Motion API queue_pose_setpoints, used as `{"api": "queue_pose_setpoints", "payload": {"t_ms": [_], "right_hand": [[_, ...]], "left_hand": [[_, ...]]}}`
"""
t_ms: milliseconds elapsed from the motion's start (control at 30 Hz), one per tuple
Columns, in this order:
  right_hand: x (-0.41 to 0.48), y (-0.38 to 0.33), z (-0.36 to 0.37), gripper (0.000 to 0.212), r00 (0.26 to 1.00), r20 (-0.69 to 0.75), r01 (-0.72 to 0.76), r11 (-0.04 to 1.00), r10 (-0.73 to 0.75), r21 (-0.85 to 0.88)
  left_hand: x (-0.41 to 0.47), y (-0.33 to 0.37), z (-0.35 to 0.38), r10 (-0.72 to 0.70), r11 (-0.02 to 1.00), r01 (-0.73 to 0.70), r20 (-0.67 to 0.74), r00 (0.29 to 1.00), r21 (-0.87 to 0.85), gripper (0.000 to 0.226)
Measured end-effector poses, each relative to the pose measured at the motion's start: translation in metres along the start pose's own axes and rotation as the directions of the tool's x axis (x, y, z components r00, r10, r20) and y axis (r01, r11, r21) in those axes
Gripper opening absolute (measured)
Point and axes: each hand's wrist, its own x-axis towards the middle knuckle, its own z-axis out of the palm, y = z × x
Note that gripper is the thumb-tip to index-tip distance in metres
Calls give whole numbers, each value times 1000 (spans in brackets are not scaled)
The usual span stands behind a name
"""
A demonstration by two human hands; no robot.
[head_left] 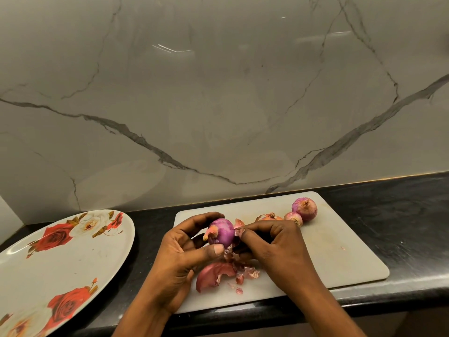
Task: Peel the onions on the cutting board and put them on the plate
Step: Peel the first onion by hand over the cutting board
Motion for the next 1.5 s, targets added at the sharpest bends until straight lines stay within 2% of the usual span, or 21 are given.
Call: {"api": "queue_pose_setpoints", "payload": {"t_ms": [200, 300, 433, 600, 833, 1000, 1167, 1300, 1500], "right_hand": [[-1, -1, 0, 22, 998, -50, -22, 999, 24, 45], [0, 0, 0, 15, 999, -48, 3, 999, -1, 40], [-1, 2, 2, 22, 997, -10, 70, 997, -70, -39], [2, 8, 1, 6, 998, -16, 61, 997, -61, -48], [1, 8, 1, 14, 998, -33, 55, 997, -56, -49], [2, 10, 1, 12, 997, -44, 57, 993, -61, -101], [2, 14, 1, 12, 996, -72, 53, 995, -60, -86], [2, 15, 0, 26, 995, -72, 70, 995, -75, -67], [1, 13, 1, 29, 988, -3, 153, 980, -155, -124]], "left_hand": [[2, 0, -2, -12, 1000, 12, -17, 1000, -17, 61], [1, -1, -1, -4, 1000, 4, -4, 1000, -3, 60], [0, -1, -1, -7, 1000, 7, 17, 1000, -5, 59], [1, -2, -2, 8, 1000, -8, -9, 1000, 6, 61], [3, -1, -1, -1, 999, -3, -83, 997, -53, 54], [5, -1, 0, -32, 984, 10, -118, 992, -177, 42], [5, -1, 1, -46, 977, 18, -124, 991, -213, 46], [4, -1, 2, -17, 992, 2, -118, 993, -127, 46], [4, -4, 1, 16, 1000, -14, -120, 993, 18, 50]]}}
